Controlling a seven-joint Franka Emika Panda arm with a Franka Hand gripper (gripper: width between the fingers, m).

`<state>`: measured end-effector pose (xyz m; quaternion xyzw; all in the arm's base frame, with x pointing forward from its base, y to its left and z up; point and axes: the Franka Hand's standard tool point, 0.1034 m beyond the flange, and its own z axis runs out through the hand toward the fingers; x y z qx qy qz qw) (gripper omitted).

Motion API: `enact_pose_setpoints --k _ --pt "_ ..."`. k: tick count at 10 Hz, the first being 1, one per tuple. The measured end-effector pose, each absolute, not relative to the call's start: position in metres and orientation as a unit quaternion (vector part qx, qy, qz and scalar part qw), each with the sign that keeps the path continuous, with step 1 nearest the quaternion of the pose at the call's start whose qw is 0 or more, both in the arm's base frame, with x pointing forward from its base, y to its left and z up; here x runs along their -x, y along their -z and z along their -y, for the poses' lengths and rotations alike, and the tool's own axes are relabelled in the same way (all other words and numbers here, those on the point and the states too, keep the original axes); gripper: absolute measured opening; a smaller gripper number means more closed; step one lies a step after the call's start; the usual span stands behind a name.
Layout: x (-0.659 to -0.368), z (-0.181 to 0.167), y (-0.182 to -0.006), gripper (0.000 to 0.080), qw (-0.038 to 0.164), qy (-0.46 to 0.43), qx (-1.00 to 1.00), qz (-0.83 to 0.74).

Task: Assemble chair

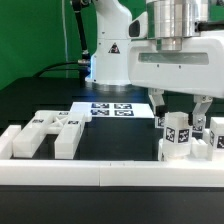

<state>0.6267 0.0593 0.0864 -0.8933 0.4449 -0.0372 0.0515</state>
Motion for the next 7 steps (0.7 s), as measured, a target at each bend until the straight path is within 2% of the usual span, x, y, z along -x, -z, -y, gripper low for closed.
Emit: enact_pose_setpoints --k 7 --pt "-0.627 -0.0567 -0.0854 0.0649 0.037 0.051 0.987 -0.15"
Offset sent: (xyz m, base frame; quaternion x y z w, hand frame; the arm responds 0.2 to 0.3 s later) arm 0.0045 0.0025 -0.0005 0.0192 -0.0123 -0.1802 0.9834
